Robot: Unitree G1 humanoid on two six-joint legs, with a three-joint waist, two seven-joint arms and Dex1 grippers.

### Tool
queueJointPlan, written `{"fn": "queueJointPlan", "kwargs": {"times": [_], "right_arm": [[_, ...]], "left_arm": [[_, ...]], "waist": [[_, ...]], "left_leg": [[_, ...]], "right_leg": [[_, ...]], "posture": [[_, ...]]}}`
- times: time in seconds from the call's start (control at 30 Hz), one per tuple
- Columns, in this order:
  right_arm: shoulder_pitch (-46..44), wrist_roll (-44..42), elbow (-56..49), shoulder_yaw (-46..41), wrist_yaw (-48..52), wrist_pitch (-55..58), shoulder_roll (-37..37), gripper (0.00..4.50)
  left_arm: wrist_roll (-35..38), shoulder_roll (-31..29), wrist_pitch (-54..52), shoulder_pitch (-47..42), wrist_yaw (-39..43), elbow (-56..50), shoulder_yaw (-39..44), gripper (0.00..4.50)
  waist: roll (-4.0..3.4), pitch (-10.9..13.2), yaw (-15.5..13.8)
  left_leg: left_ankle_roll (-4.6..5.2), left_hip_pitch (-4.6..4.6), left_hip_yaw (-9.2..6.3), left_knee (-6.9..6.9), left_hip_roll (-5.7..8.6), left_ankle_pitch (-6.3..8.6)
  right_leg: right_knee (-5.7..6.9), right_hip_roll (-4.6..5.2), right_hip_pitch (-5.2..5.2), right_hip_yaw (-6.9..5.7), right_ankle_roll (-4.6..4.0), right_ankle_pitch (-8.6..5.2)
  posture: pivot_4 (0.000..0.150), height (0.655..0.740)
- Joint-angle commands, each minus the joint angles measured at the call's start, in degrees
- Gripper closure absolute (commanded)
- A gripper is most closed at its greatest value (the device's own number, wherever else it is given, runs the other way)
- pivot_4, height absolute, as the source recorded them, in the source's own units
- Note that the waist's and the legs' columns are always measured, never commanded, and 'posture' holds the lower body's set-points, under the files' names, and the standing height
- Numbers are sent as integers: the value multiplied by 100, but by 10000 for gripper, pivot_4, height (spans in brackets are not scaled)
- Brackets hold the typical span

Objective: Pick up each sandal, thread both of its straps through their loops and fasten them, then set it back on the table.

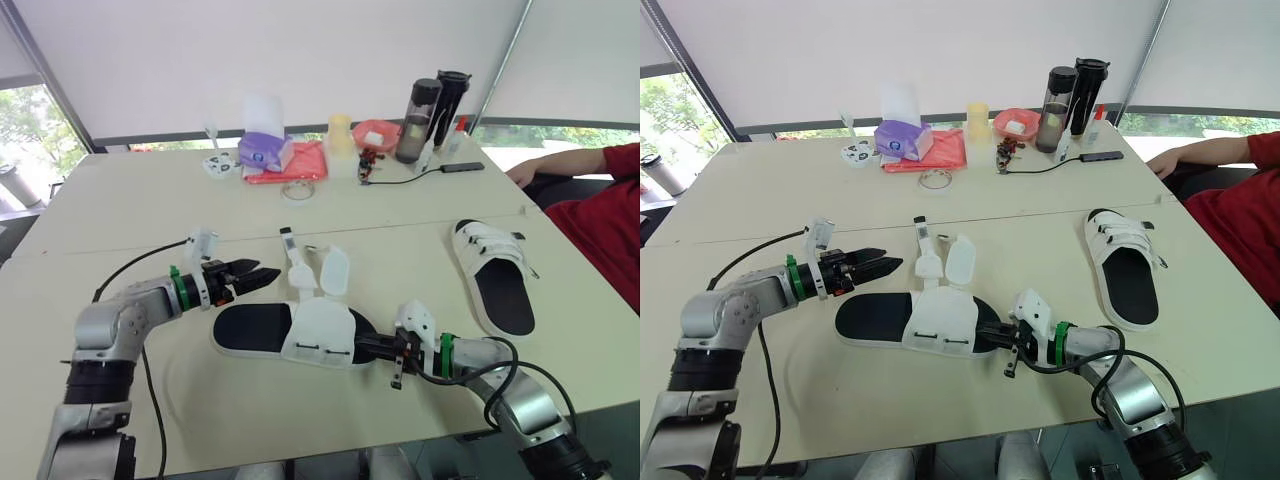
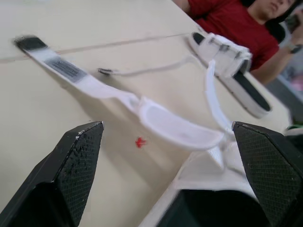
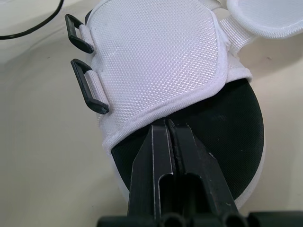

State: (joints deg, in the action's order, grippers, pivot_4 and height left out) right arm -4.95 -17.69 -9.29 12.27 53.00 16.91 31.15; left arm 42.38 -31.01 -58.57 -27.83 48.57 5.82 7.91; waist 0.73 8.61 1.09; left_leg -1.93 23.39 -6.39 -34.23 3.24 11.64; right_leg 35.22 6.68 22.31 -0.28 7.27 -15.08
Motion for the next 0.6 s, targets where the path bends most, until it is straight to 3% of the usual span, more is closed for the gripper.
{"fn": "queueJointPlan", "kwargs": {"times": [0.03,0.17,0.27,0.37,0.6], "right_arm": [[68,401,545,185,-171,216,64,44882],[79,367,405,195,-180,265,76,44882],[93,353,254,185,-155,314,143,45000],[95,309,41,161,-146,430,226,45000],[59,361,-282,226,-252,598,282,45000]], "left_arm": [[109,110,-542,-410,-53,552,-49,0],[-263,372,-457,-857,-162,1471,-241,0],[-450,484,-316,-1097,-119,1877,-332,7383],[-572,644,-203,-1338,-69,2253,-331,22034],[-613,1246,333,-2287,-384,4060,318,22034]], "waist": [[12,7,-6],[26,13,-25],[32,17,-25],[37,25,-45],[71,56,-45]], "left_leg": [[2,-1,-2,0,0,-2],[1,-3,-10,0,-2,-1],[-2,-2,-10,0,-2,0],[-2,1,-10,2,-1,0],[-2,7,-9,3,4,-1]], "right_leg": [[4,-4,2,-1,0,0],[8,-16,1,-2,-12,8],[7,-17,0,0,-17,11],[7,-17,4,0,-24,17],[4,-12,7,-2,-16,16]], "posture": [[1500,7400],[1500,7400],[1500,7400],[1500,7400],[1500,7400]]}}
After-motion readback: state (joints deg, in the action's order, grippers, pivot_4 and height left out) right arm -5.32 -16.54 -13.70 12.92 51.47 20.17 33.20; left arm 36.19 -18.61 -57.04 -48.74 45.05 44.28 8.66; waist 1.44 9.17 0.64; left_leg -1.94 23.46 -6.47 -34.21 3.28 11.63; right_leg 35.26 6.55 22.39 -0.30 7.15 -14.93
